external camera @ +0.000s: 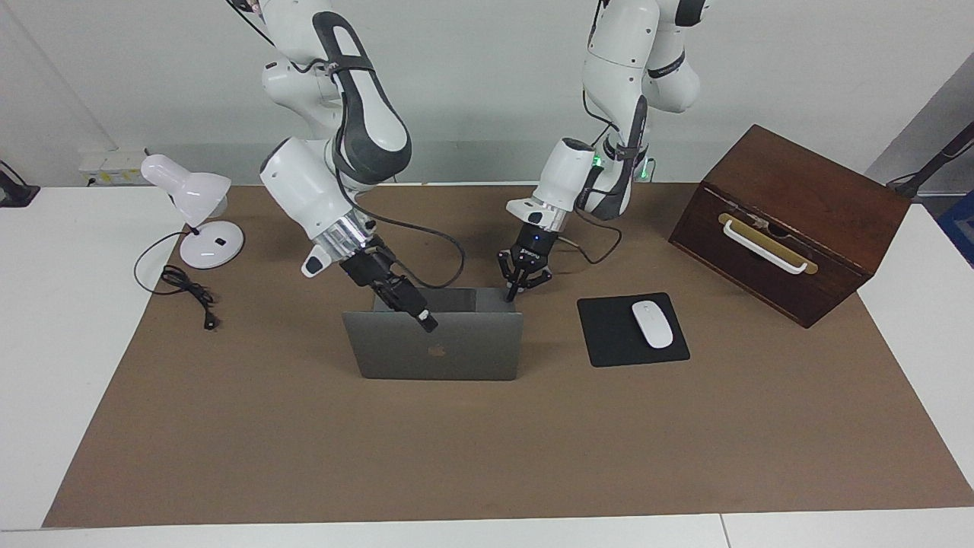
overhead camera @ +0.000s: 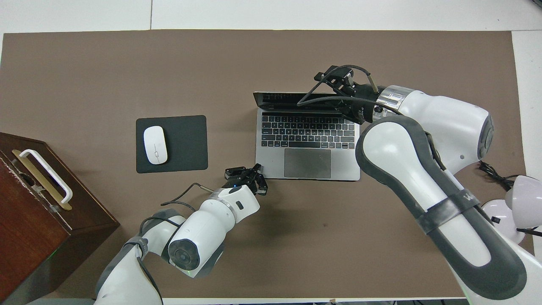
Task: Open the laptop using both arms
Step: 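Swing the lid upward and away with the right gripper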
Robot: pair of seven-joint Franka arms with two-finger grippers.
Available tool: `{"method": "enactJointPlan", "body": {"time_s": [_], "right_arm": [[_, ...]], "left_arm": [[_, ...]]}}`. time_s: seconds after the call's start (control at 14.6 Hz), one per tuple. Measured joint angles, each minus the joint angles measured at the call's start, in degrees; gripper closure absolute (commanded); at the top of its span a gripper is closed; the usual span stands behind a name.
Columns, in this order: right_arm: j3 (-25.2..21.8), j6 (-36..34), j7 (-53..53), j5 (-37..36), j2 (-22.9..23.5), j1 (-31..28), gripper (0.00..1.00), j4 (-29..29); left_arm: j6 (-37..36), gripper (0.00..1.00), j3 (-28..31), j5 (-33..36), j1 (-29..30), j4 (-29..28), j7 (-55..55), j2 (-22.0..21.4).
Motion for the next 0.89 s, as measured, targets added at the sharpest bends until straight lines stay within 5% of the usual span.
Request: {"method": "enactJointPlan", "body": {"time_s": [0.89], "right_arm": [[-0.1,0.0,-0.5,-1.8,2.2,-1.1,0.19,3.2]], "left_arm": [[0.0,1.0,0.0,0.0,0.0,0.0,0.4,0.0]]}}
